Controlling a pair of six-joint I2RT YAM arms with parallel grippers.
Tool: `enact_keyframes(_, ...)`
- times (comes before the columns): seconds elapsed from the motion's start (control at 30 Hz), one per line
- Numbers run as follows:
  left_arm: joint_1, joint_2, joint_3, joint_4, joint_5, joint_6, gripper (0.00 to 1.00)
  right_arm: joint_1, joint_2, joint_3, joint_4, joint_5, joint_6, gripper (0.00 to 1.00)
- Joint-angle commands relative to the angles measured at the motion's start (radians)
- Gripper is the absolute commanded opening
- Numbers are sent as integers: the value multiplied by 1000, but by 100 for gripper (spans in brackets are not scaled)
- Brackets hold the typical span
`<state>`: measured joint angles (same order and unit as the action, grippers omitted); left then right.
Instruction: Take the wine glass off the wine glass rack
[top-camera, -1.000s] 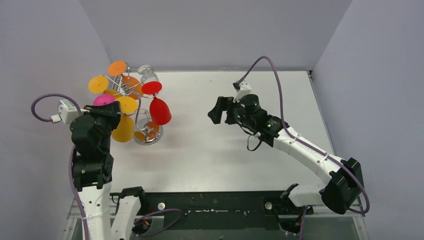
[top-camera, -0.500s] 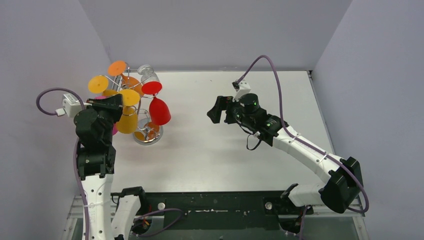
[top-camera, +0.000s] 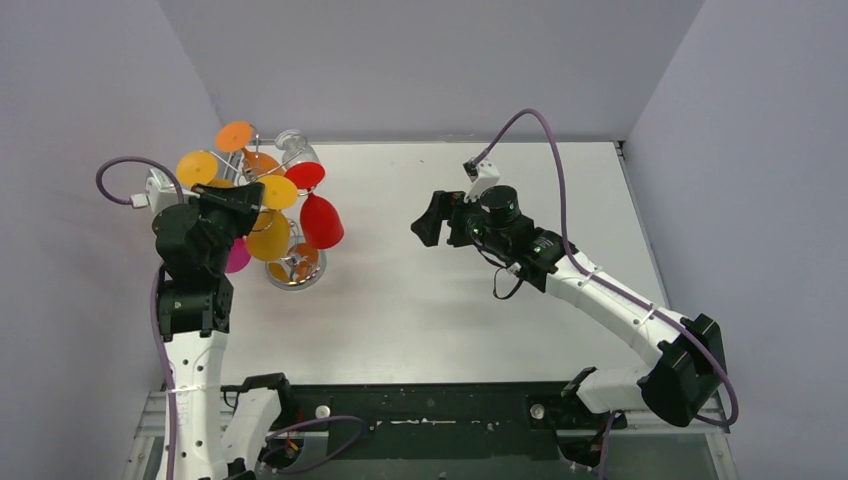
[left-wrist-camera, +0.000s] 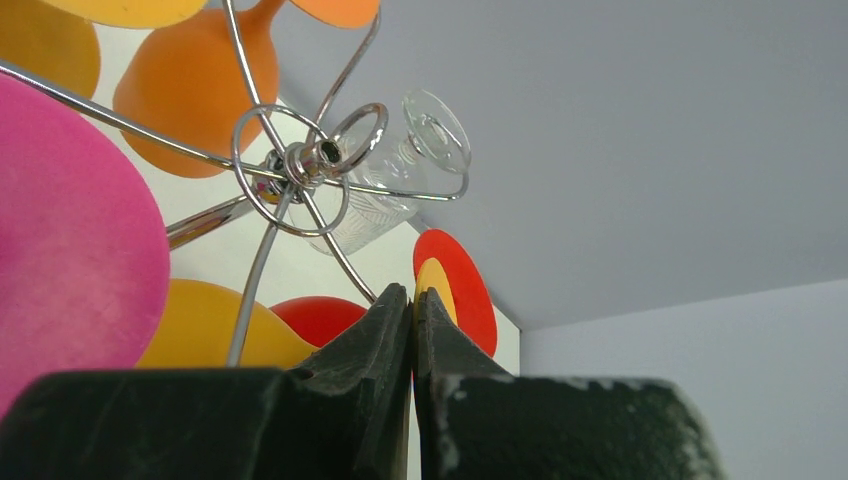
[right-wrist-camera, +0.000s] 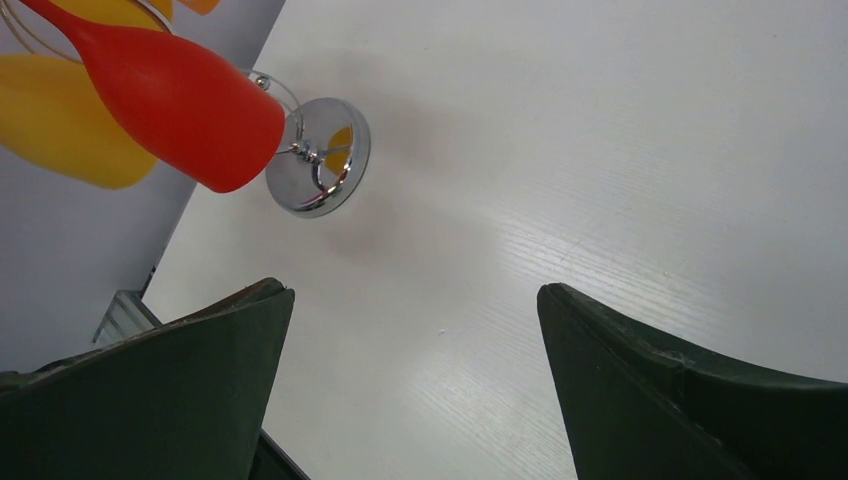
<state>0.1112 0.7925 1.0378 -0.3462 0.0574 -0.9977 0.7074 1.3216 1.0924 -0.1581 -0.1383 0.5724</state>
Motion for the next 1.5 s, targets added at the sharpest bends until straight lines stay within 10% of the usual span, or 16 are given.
enact_keyframes(0.0,2,-8,51,46,102,36,0,-3,-38,33,36,-4,-5,100)
enact_keyframes(0.57,1,-53,101,-89,303,171,0,-5,-78,-53,274,-238,114,100)
enact_keyframes(1.47,-199,-95,-176,332,740,103,0,186,30,-225,880,-497,462,72)
